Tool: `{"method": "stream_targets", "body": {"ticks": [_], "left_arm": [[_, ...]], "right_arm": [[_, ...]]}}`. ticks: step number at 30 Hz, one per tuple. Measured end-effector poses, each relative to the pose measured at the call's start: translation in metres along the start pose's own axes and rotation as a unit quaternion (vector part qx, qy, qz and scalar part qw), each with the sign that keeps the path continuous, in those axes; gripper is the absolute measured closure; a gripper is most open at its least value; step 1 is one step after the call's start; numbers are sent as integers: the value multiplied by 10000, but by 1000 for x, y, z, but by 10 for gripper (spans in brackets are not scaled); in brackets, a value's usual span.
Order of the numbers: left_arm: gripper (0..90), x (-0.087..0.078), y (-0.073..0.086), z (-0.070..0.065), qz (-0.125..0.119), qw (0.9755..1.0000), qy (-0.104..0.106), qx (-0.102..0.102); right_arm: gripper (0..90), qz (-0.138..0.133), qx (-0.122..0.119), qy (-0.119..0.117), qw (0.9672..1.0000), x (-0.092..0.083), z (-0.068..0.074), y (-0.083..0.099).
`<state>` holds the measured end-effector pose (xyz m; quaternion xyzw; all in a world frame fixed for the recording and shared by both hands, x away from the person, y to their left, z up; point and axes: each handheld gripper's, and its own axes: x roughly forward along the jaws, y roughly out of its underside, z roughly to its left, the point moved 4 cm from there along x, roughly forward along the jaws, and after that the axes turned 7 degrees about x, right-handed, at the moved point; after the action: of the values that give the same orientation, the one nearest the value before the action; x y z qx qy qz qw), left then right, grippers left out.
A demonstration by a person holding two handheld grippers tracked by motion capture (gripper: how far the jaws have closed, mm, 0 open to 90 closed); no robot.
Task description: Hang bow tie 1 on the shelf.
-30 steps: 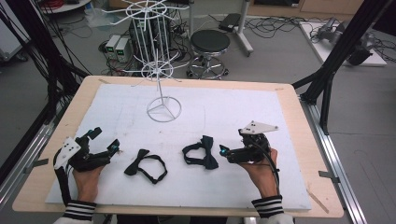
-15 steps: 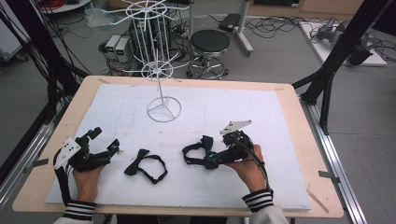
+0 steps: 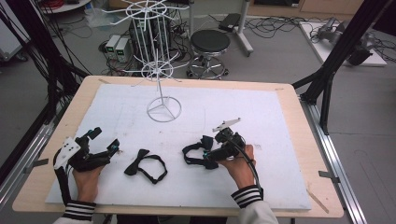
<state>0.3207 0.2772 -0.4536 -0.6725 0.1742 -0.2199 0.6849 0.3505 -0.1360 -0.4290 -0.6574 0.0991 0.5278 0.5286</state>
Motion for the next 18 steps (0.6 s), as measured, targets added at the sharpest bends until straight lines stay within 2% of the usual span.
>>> {"method": "stream_targets", "body": {"ticks": [3,6,9,18], "left_arm": [[101,0,0,0,-3,10000,7,-3],[101,0,0,0,-9,10000,0,-18],[100,0,0,0,-12,10000,-4,-7],[101,0,0,1,-22,10000,-20,-22]], "right_arm": [[214,126,76,24,9999,5,1,0],[274,327,103,38,9994,12,3,0],[302,364,108,37,9993,15,4,-1],[391,590,360,-2,9976,21,4,0]]}}
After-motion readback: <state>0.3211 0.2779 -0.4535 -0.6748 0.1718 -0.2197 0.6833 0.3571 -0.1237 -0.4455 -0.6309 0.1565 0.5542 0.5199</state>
